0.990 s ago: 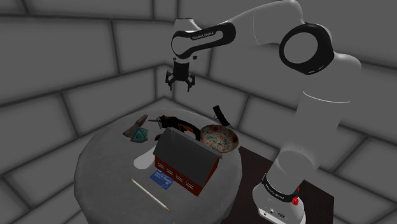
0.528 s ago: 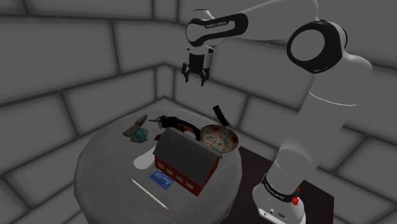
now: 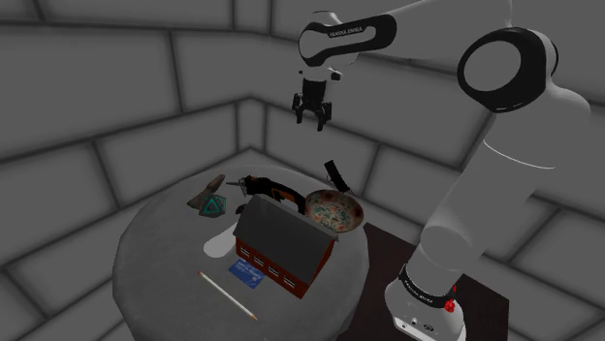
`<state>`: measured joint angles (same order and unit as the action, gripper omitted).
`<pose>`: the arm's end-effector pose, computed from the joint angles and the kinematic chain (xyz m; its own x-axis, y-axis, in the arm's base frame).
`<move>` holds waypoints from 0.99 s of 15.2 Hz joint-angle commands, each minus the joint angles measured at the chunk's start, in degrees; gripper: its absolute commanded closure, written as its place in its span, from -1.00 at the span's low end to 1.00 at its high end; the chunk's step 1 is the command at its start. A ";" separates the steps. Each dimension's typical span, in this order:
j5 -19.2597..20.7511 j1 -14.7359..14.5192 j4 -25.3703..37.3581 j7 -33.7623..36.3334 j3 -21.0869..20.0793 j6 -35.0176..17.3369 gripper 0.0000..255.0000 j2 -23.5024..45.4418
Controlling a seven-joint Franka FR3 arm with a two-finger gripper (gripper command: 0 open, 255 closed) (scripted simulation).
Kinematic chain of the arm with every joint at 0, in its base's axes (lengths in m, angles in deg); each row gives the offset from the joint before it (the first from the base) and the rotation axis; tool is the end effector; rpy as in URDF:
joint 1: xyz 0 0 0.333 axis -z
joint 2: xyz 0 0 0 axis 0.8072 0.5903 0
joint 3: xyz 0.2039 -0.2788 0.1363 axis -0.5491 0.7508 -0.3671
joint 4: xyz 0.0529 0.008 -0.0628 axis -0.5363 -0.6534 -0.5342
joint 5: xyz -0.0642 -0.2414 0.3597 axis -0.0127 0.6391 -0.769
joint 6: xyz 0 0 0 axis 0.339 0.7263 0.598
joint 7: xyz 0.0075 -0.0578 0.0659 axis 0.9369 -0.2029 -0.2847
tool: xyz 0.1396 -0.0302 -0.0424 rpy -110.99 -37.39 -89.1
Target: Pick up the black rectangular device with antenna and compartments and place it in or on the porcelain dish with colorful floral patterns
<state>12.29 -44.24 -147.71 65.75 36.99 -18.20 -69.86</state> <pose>0.5780 -0.1172 0.5094 0.0092 -0.9998 -0.0165 -0.9989 -0.0099 0.0468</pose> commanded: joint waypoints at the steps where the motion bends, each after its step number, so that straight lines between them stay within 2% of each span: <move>1: 0.00 0.78 -1.50 0.25 0.78 -1.16 -1.00 0.65; 4: -0.02 0.91 -3.30 0.24 0.64 -3.13 -1.00 0.81; 11: -0.02 1.22 -3.30 0.23 0.33 -3.13 -1.00 0.81; 12: -0.03 1.28 -2.80 0.10 0.39 -3.01 1.00 1.20; 15: -0.03 1.38 -2.22 -0.11 0.50 -2.74 1.00 1.51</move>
<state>12.20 -43.44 -149.68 67.03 36.74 -20.97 -68.76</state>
